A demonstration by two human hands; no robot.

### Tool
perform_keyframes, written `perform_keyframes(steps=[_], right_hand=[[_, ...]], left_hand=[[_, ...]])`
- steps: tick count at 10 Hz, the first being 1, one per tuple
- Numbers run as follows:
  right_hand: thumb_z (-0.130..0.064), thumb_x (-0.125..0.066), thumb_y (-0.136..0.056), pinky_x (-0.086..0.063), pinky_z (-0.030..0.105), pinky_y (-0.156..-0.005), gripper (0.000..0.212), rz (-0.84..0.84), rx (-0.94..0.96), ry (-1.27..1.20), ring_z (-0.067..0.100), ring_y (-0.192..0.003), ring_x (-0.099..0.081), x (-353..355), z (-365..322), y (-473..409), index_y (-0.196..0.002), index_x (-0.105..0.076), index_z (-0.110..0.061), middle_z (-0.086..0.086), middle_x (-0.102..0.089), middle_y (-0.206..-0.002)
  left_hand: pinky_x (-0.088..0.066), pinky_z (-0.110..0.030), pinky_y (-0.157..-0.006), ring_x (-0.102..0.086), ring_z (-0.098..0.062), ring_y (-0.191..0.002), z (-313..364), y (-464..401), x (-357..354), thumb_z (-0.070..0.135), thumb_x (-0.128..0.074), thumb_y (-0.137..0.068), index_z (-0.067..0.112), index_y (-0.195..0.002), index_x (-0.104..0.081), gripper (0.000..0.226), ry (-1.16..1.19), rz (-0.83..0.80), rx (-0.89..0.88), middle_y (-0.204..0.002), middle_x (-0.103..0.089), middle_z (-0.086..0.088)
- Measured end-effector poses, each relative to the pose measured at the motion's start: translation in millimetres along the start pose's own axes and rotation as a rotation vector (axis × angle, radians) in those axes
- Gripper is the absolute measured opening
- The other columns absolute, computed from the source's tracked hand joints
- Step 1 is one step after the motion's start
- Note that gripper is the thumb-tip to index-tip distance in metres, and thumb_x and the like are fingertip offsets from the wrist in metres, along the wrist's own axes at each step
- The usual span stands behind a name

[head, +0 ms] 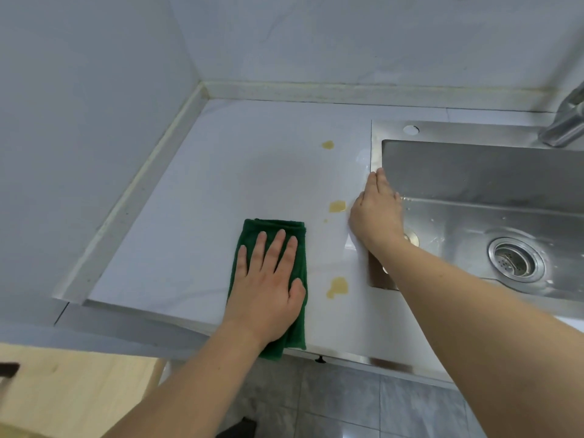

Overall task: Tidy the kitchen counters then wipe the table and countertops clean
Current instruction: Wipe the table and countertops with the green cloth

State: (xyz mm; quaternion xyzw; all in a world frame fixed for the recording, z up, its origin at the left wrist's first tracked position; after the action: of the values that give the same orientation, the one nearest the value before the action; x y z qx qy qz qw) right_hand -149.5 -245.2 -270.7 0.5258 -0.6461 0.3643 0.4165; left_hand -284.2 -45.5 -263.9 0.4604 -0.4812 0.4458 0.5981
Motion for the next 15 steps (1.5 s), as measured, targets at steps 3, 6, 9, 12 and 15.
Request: perform_keyframes(steps=[3, 6, 9, 12, 15], right_hand=[[-0.013, -0.034, -0.09, -0.03, 0.046, -0.105, 0.05, 0.055, 0.039, 0.075, 0.04, -0.126, -0.043, 5.4, -2.3, -10.2, -0.136, -0.04, 0.006, 0.021, -0.034, -0.148], [-0.009, -0.042, -0.092, -0.028, 0.046, -0.105, 0.029, 0.164, 0.071, 0.112, 0.04, -0.116, -0.043, 27.1, 3.2, -82.7, -0.116, -0.053, 0.003, 0.022, -0.048, -0.124], [-0.026, -0.027, -0.101, -0.005, 0.046, -0.119, 0.053, 0.035, 0.043, 0.14, 0.027, -0.146, -0.01, 9.7, -2.5, -135.4, -0.149, -0.022, -0.004, 0.011, -0.018, -0.158], [-0.03, -0.024, -0.103, -0.005, 0.045, -0.12, 0.057, -0.001, -0.031, 0.188, 0.029, -0.147, -0.008, 10.1, 12.8, -173.5, -0.151, -0.016, 0.0, 0.013, -0.013, -0.16], [-0.025, -0.023, -0.101, -0.011, 0.041, -0.119, 0.053, 0.09, -0.056, 0.145, 0.024, -0.146, -0.016, 4.3, 18.8, -178.3, -0.148, -0.029, -0.002, 0.01, -0.025, -0.157]], left_hand=[[0.015, -0.045, -0.12, 0.023, -0.017, -0.148, 2.4, -30.5, 7.2, 0.049, -0.006, -0.085, 0.03, -0.155, 0.011, 0.075, 0.038, 0.015, -0.018, -0.163, 0.017, 0.008], [0.012, -0.045, -0.121, 0.02, -0.015, -0.148, 0.9, -92.8, 13.3, 0.046, -0.013, -0.089, 0.031, -0.156, 0.008, 0.072, 0.044, 0.036, -0.029, -0.163, 0.014, 0.01], [0.01, -0.044, -0.121, 0.019, -0.015, -0.149, -0.5, -150.9, 18.7, 0.046, -0.016, -0.089, 0.031, -0.156, 0.006, 0.072, 0.056, 0.048, -0.049, -0.163, 0.012, 0.01], [0.01, -0.045, -0.121, 0.016, -0.016, -0.149, -1.9, -211.2, 26.1, 0.046, -0.015, -0.088, 0.031, -0.157, 0.004, 0.073, 0.057, 0.058, -0.068, -0.164, 0.01, 0.009], [0.006, -0.047, -0.122, 0.011, -0.019, -0.15, -1.8, -292.9, 36.9, 0.044, -0.023, -0.096, 0.028, -0.157, 0.002, 0.068, 0.039, 0.053, -0.091, -0.164, 0.006, 0.006]])
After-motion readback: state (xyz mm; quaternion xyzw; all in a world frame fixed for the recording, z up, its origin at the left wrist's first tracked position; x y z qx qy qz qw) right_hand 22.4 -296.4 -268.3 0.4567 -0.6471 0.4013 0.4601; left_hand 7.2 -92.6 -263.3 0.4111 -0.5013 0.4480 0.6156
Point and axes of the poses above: each hand's wrist, its own y-axis away from the middle knuckle, its own x-axis out of the back of the hand, z = x × y, the point moved 7 cm from there along -y, towards the middle knuckle
